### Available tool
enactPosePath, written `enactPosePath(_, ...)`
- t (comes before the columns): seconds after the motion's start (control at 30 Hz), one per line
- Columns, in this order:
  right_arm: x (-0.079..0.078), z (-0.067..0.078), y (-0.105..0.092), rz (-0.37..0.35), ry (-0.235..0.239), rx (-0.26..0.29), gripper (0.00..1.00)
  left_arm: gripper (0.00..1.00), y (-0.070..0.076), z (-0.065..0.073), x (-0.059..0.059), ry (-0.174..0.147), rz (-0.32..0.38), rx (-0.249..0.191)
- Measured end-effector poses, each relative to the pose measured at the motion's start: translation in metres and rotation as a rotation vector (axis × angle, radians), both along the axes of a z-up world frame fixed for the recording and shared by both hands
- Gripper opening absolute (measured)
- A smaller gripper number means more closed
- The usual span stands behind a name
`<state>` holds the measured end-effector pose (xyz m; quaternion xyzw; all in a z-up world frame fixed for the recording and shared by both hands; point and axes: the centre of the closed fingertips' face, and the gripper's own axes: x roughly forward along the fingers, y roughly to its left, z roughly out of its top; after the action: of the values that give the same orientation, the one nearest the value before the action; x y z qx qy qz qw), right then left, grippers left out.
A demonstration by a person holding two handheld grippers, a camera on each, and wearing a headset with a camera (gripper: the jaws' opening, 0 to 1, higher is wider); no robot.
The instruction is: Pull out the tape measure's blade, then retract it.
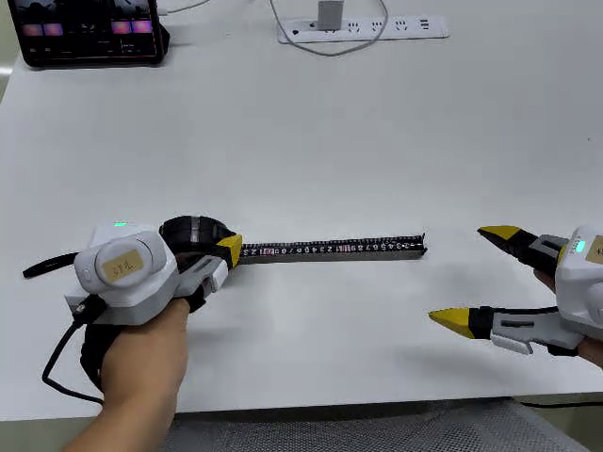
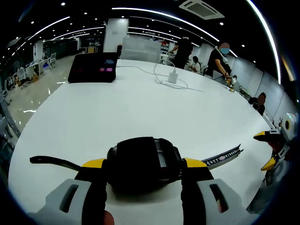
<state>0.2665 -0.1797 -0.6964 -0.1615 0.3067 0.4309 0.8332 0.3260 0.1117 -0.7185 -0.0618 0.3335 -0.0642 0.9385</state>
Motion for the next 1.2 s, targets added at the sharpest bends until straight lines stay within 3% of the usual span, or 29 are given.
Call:
enactPosePath(0.57, 0.018, -0.01, 0.005, 0.12, 0.021, -0.061, 0.55, 0.59, 0.001, -0.001, 0.0, 0.004, -0.003, -0.003)
enactPosePath(1.2, 0.036, -0.028, 0.004, 0.293, 0.058, -0.171, 0.37, 0.59, 0.001, -0.001, 0.001, 0.007, -0.005, -0.005)
